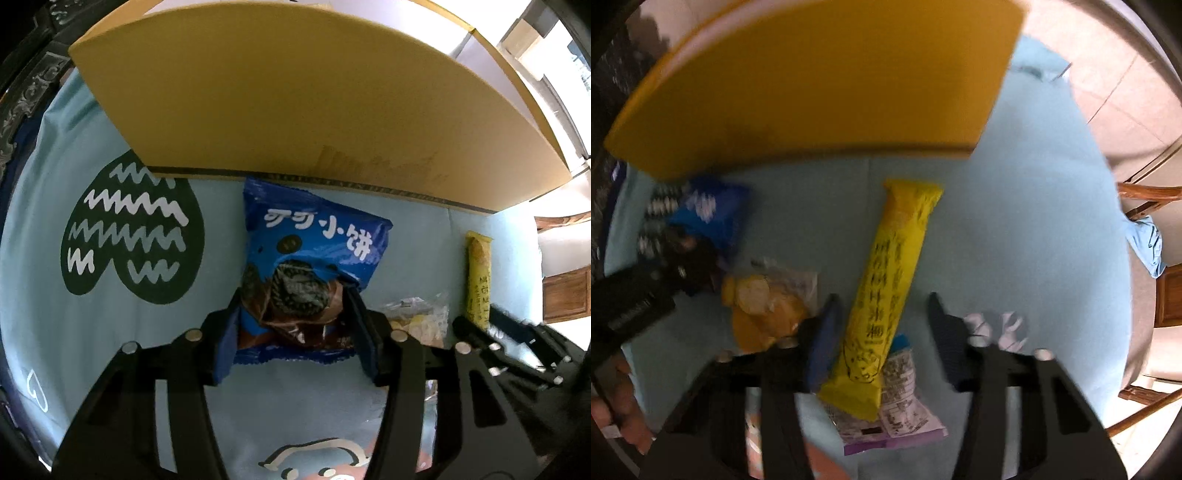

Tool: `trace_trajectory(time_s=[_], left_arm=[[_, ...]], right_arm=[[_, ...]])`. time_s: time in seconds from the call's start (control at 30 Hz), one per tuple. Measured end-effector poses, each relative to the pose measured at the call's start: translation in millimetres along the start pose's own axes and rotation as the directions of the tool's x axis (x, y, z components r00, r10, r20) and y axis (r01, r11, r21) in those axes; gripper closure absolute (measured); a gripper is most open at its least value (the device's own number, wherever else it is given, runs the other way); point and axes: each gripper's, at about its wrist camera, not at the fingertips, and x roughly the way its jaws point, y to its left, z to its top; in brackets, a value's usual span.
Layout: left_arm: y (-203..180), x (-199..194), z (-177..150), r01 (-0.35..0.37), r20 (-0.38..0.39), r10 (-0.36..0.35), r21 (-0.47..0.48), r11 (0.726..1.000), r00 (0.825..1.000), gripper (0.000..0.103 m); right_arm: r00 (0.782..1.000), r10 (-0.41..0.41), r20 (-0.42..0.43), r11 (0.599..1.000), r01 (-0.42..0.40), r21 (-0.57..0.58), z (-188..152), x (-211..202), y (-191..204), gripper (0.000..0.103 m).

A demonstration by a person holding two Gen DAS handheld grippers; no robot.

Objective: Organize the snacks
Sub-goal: 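Grasp the blue biscuit bag with left tool while right tool grasps yellow cheese rice bar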

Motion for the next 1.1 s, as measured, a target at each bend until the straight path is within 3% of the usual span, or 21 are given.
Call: trace_trajectory(time_s=[0.07,0.17,0.2,0.23,0.33,0.67,1.1], left_arm=[[-2.5,4.9,2.7,-0.008,-0.01,0.008,0.0,1.0,1.0,0.04],[-9.3,12.7,0.1,-0.008,-0.028,0.009,0.011,1.0,1.0,0.04],[-10.3,11.5,-0.9,-0.013,-0.024,0.013,0.017,1.0,1.0,0.042],[-10.6,9.7,-1.5,-0.01,-0.022,0.011,0.02,1.0,1.0,0.051],[-9.5,-1.8,-7.9,-0.014,-0.003,0.014,0.018,1.0,1.0,0.054],[5.9,-71.9,-34.2,0.046,0.099,-0.043,-0.036,0.998,0.994,0.055],[-4.1,-159.7,-34.3,0.068,0.231,-0.068,0.007,0.998,0.971,0.054]], right_arm=[[0.999,-0.04,0.02,0.998,0.041,-0.048,-2.2,-0.6,7.0,0.073],[1.0,0.005,0.021,0.999,-0.004,-0.034,-2.7,-3.6,3.2,0.081],[0.999,0.013,0.03,0.999,-0.012,-0.032,-3.0,-7.6,1.5,0.082],[0.999,0.02,0.045,0.999,-0.018,-0.035,-3.3,-14.0,0.1,0.082],[0.995,0.056,0.085,0.998,-0.053,-0.042,-5.0,-34.6,-2.8,0.082],[0.98,0.102,0.172,0.993,-0.091,-0.072,-24.0,-85.9,-1.2,0.082],[0.958,0.118,0.26,0.986,-0.083,-0.141,-26.8,-142.0,15.1,0.081]])
